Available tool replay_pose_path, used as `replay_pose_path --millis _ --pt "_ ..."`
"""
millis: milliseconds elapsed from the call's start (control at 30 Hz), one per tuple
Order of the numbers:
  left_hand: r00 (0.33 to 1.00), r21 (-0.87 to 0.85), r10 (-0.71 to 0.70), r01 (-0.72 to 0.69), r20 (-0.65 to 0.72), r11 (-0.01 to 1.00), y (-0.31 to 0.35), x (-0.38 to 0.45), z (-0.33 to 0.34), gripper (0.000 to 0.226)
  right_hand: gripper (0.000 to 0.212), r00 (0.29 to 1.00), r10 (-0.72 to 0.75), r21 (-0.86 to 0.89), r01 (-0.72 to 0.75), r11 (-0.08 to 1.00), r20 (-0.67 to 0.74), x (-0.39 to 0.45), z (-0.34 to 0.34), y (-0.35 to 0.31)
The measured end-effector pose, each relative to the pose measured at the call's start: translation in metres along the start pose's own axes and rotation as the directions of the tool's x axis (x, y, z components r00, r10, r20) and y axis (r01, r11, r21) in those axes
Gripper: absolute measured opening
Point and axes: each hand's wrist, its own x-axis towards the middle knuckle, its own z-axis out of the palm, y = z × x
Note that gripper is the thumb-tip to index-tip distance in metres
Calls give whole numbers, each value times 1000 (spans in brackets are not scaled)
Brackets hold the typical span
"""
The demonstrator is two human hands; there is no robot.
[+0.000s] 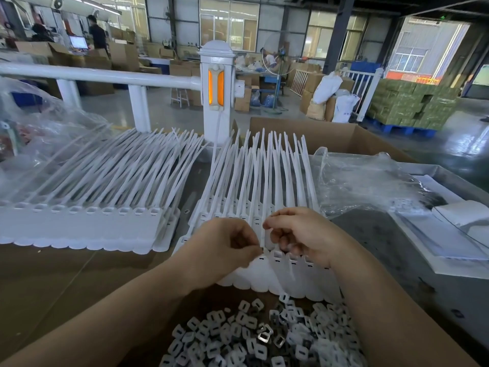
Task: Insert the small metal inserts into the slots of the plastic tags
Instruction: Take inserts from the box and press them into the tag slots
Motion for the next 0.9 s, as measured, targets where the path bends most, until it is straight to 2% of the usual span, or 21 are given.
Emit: replay_pose_path --millis 67,133,233,300,467,600,833,900 --pt "989 37 44 -39 -143 999 -7 1 1 11 11 999 5 -13 -4 1000 53 -2 -2 -3" --pt "953 180 189 -148 -237 972 -12 2 2 17 12 993 6 -59 0 998 114 -4 -2 -5" --pt "849 437 476 -346 -232 830 -11 1 1 17 15 984 0 -85 15 996 176 -5 0 -6" --pt "809 518 556 -399 -188 756 -12 -1 0 15 14 981 -7 -75 22 997 194 -6 1 -6" --pt "753 621 649 -457 -110 636 -12 -2 -1 7 8 979 -24 -35 31 999 201 -5 3 -5" --pt "712 675 699 -481 -72 559 -10 -2 -2 19 6 977 -34 1 35 999 208 -4 6 -5" --pt "698 717 711 -454 -84 530 -12 -1 -1 21 6 983 -50 18 48 999 178 -3 12 -6" --pt "759 668 643 -426 -104 610 -12 -1 3 10 6 986 -48 -31 53 998 158 -2 13 -7"
